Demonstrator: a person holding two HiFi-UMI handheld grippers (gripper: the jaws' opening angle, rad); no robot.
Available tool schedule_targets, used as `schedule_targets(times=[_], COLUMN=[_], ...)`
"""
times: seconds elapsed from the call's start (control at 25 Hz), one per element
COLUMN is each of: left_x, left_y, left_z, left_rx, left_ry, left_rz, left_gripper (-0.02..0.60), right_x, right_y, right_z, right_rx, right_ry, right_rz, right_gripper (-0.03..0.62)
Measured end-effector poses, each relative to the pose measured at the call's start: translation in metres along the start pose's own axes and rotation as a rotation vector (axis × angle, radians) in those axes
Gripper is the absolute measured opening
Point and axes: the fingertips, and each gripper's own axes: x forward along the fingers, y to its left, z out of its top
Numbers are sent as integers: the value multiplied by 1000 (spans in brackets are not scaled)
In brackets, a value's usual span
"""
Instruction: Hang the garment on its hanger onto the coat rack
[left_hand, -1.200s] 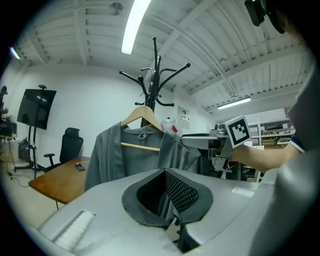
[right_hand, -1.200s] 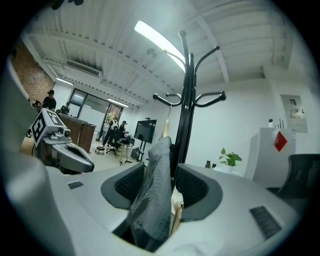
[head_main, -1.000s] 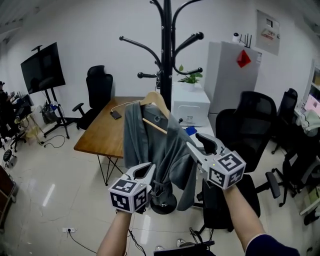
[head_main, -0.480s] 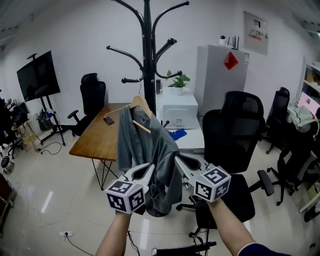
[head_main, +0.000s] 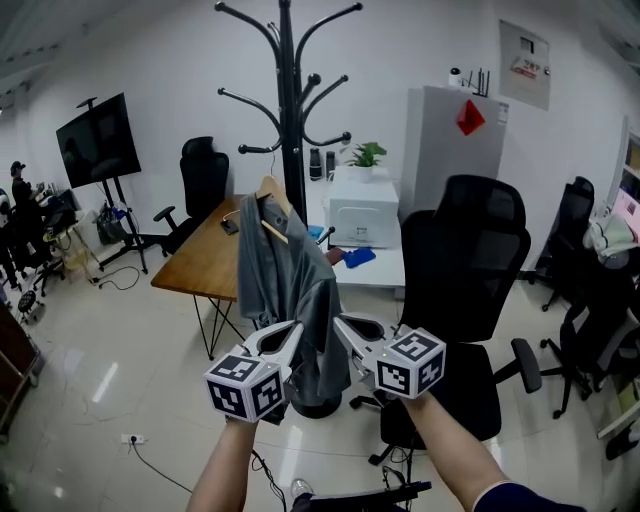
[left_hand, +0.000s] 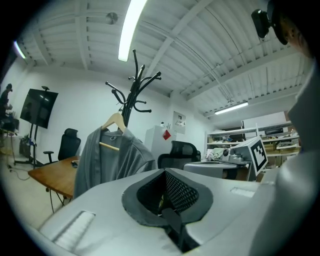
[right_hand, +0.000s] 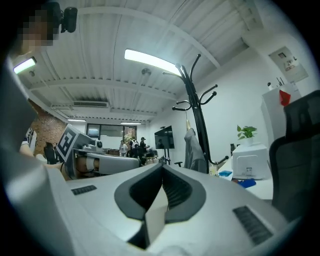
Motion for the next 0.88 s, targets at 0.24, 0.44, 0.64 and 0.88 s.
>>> schedule_targets(times=[0.24,0.44,0.64,0.88], left_x=[-12,-17,-19,-23], left_y=[-19,-29,-35,-39], left_z=[-15,-19,-21,-22], left_rx=[12,-4,-2,-1], left_ry=[37,33,46,45], left_rz=[40,57,69,84], left_gripper=[2,2,2,2], right_x=[-17,-28,-34,-40], right_y=[10,16,19,24], right_z=[-7,-8,-6,-8], right_rx=[14,15,7,8], right_ry=[-5,-17,-19,-21], right_rz=[24,35,46,58], right_gripper=[0,0,0,0])
